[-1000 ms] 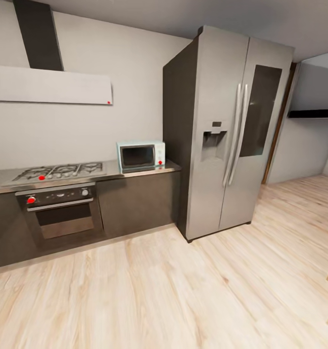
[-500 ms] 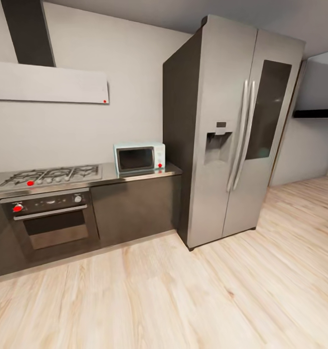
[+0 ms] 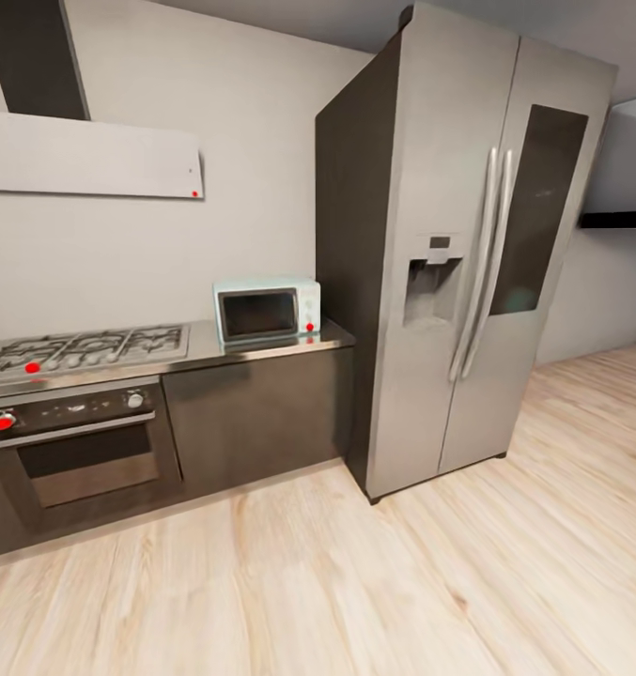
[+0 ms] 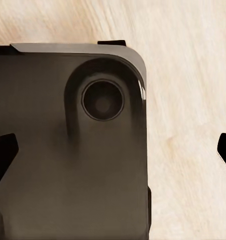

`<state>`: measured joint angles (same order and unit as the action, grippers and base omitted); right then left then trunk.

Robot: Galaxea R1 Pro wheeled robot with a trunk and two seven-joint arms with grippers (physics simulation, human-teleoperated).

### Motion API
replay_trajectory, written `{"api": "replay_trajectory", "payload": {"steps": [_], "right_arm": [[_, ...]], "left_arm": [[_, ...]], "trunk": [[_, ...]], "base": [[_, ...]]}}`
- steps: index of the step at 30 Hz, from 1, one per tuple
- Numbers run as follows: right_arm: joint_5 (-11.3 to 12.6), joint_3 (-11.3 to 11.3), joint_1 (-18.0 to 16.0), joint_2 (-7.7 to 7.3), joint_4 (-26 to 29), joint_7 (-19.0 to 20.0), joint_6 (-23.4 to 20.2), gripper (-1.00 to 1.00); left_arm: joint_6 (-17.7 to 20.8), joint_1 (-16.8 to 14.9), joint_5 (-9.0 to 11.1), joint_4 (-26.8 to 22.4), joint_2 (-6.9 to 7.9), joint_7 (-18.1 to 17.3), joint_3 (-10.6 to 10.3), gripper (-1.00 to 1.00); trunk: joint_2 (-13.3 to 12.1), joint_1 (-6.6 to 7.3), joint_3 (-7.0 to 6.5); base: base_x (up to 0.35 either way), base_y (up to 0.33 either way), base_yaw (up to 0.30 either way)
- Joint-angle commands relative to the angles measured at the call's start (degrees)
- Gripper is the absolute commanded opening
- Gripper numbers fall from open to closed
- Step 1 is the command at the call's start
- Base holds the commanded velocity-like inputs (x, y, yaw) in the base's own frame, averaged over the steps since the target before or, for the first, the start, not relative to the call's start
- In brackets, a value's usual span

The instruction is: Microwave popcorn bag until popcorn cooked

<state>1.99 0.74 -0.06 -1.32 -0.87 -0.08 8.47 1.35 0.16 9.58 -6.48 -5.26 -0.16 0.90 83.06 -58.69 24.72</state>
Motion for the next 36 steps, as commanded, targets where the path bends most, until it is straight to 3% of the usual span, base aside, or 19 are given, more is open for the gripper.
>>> {"api": "replay_trajectory", "payload": {"steps": [1,26,36], "right_arm": [[0.2,0.0,0.0,0.00,-0.1,0.0,0.3,1.00],[0.2,0.0,0.0,-0.07,-0.1,0.0,0.3,1.00],[0.2,0.0,0.0,0.00,-0.1,0.0,0.3,1.00]], "left_arm": [[0.1,0.0,0.4,-0.1,-0.01,0.0,0.1,1.00],[0.1,0.0,0.4,0.0,-0.01,0.0,0.1,1.00],[0.1,0.0,0.4,0.0,-0.01,0.0,0.1,1.00]], "trunk": [[0.0,-0.04,0.04],[0.0,-0.04,0.04],[0.0,-0.04,0.04]], "base": [[0.324,0.000,0.000],[0.324,-0.001,0.000],[0.313,-0.127,0.000]]}}
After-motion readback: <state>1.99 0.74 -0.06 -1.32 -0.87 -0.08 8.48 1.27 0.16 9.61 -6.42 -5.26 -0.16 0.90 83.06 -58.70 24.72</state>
